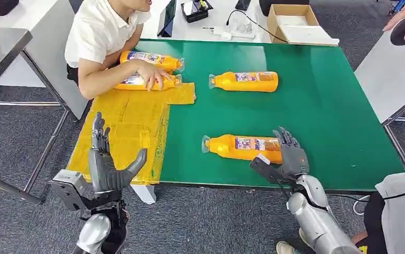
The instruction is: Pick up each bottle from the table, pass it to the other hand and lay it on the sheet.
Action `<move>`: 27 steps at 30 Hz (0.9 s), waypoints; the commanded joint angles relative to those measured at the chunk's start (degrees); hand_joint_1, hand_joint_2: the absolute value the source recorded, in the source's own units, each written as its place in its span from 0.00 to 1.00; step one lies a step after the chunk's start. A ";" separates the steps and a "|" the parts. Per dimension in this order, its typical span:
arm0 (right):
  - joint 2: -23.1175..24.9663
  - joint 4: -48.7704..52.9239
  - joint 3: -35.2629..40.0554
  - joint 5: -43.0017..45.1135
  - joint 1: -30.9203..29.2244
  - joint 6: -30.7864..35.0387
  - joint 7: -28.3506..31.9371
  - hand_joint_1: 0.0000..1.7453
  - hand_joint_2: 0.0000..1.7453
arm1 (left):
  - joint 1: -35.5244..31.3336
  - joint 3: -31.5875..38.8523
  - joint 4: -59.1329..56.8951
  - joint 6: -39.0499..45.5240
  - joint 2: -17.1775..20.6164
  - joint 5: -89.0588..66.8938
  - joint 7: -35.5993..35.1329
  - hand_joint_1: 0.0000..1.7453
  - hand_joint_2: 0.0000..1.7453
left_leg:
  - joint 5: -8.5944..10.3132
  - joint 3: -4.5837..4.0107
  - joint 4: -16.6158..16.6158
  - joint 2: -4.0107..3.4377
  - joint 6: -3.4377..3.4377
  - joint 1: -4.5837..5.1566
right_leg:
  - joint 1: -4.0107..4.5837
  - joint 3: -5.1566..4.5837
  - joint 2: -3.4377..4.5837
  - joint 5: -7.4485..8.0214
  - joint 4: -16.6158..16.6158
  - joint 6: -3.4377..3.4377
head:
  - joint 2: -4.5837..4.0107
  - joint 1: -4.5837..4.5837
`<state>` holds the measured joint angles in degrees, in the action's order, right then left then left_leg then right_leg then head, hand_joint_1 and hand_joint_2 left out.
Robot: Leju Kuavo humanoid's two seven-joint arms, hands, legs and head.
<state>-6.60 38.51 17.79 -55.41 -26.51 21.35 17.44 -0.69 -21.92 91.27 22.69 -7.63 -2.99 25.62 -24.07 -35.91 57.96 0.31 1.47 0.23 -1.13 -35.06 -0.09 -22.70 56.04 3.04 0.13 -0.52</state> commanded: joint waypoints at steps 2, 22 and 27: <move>0.12 -8.60 2.84 -0.48 -4.83 -4.71 -4.23 0.00 1.00 | -2.00 -2.28 -4.13 -4.08 1.50 2.96 -3.68 0.00 1.00 | -0.13 0.37 -0.01 -0.08 -0.12 -0.06 | 0.07 0.34 0.05 -0.11 0.00 -0.17 | 0.00 0.00; 1.23 -12.56 1.88 0.12 -8.73 -2.20 -1.31 1.00 1.00 | -5.08 -3.67 -7.47 -2.48 1.21 -1.35 -1.67 0.00 1.00 | -0.12 0.37 -0.02 -0.08 -0.11 -0.05 | 0.06 0.33 0.05 -0.11 -0.01 -0.15 | 0.00 0.00; 1.28 -12.93 1.92 0.14 -8.70 -2.86 -1.76 1.00 1.00 | -5.10 -3.44 -7.49 -2.77 1.28 -0.85 -1.89 0.00 1.00 | -0.09 0.30 -0.03 -0.05 -0.10 -0.04 | 0.05 0.27 0.03 -0.09 -0.01 -0.14 | 0.00 0.00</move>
<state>-6.27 30.64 19.08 -55.30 -32.44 19.23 16.06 -3.39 -24.72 87.71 20.17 -7.63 -4.70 24.20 -24.06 -35.89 57.96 0.29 1.47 0.23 -1.13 -35.06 -0.08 -22.69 56.05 3.04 0.13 -0.52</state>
